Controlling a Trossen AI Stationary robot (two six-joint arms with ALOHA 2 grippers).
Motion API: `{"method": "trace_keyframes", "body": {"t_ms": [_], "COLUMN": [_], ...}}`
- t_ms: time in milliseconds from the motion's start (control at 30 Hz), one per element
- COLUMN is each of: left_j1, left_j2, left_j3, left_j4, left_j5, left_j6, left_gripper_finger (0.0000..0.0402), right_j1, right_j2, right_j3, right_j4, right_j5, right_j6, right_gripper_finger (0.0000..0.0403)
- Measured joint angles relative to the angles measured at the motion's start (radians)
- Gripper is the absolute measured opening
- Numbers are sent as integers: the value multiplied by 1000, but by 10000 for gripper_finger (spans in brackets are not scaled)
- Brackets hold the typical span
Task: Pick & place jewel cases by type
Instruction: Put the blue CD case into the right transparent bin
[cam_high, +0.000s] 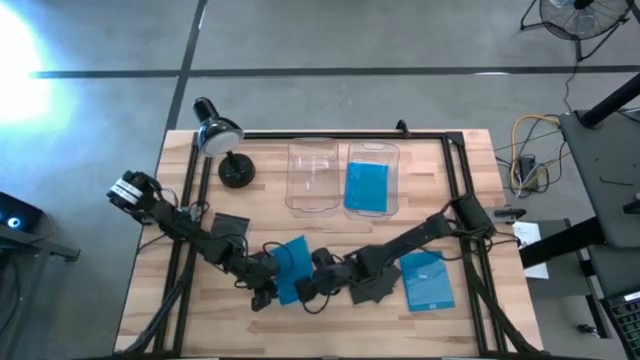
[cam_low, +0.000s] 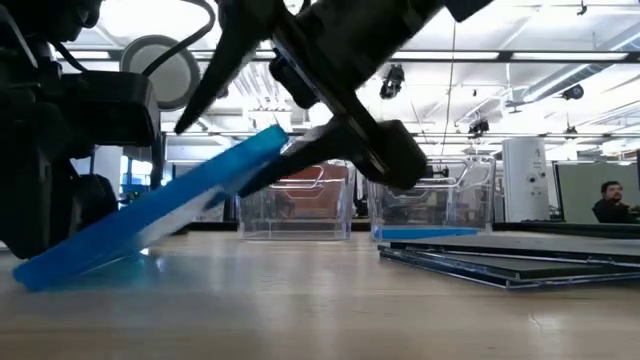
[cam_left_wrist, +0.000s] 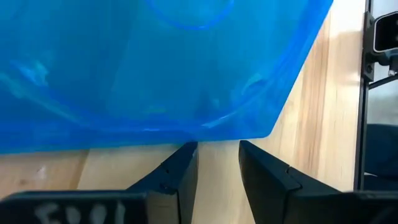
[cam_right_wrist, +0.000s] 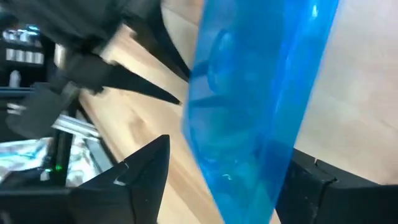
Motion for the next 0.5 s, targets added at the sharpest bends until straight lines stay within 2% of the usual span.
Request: {"method": "trace_keyframes", "body": {"t_ms": [333, 500], "left_j1": [0, 0], "left_j2": [0, -2], "left_j3": [1, 1], "left_j4": [9, 9], "left_j5": [-37, -58], "left_j6": [6, 7], "left_gripper_finger": [105, 105], "right_j1": [0, -1], "right_j2": [7, 7], "right_j3": [6, 5], "right_j4": [34, 18], "right_j5": [-14, -44], "right_j6": [-15, -15], "right_gripper_finger": [216, 166]}}
